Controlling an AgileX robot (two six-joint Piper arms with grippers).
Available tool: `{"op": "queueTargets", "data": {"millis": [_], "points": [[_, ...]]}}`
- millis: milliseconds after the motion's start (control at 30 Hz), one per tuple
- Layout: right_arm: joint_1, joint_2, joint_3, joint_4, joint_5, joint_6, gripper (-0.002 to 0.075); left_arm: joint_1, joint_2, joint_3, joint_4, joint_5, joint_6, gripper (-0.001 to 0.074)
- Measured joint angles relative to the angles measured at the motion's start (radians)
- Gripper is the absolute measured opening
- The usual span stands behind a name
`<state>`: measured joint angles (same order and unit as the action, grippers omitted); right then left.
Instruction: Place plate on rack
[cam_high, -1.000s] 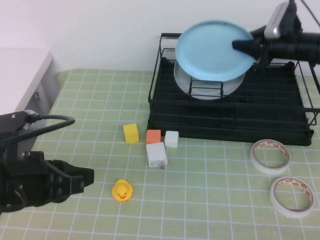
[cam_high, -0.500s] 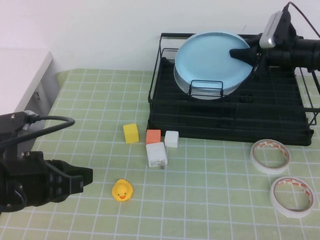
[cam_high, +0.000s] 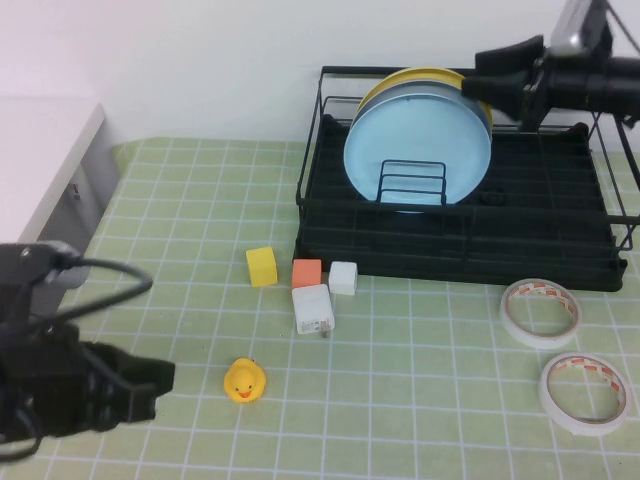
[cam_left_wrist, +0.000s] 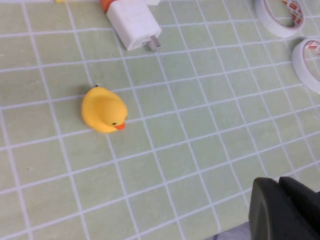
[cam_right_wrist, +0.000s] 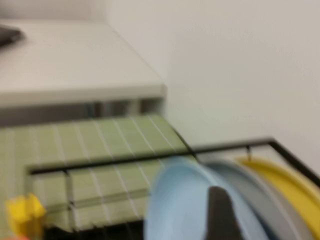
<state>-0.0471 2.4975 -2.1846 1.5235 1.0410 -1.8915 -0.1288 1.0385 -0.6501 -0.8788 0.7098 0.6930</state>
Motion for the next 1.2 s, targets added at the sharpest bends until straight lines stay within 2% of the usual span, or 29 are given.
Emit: {"op": "queueTargets", "data": {"millis": [67,167,233,300,467,700,900,1033,1200], "points": [[-0.012,-0.034,-0.001,-0.01,0.059,0.034,0.033,0.0,-0.044,0.024,0.018,-0.01,-0.011,-0.0001],[-0.03,-0.102,-0.002,-0.062,0.129,0.079,0.0138,0.0,-0.141,0.085,0.024,-0.05,-0.023,-0.0001],[-0.037,-0.157,-0.005,-0.12,0.148,0.149,0.0066,0.0,-0.206,0.132,0.029,-0.088,-0.042,-0.0001],[-0.041,-0.206,-0.005,-0.193,0.158,0.248,0.0034,0.0,-0.284,0.185,0.028,-0.134,-0.068,-0.0001],[-0.042,-0.328,-0.005,-0.333,0.175,0.453,0.0011,0.0,-0.472,0.301,0.032,-0.222,-0.123,-0.0001],[-0.024,-0.496,0.023,-0.431,0.183,0.575,0.0009,0.0,-0.677,0.378,0.054,-0.319,-0.159,0.0],[0.006,-0.698,0.235,-0.415,0.192,0.523,0.0009,0.0,-0.739,0.4,0.101,-0.323,-0.171,-0.0001],[0.009,-0.863,0.462,-0.35,0.186,0.37,0.001,0.0,-0.742,0.401,0.103,-0.28,-0.173,0.0],[0.011,-1.083,0.702,-0.305,0.079,0.253,0.001,0.0,-0.742,0.401,0.094,-0.241,-0.173,-0.0001]]}}
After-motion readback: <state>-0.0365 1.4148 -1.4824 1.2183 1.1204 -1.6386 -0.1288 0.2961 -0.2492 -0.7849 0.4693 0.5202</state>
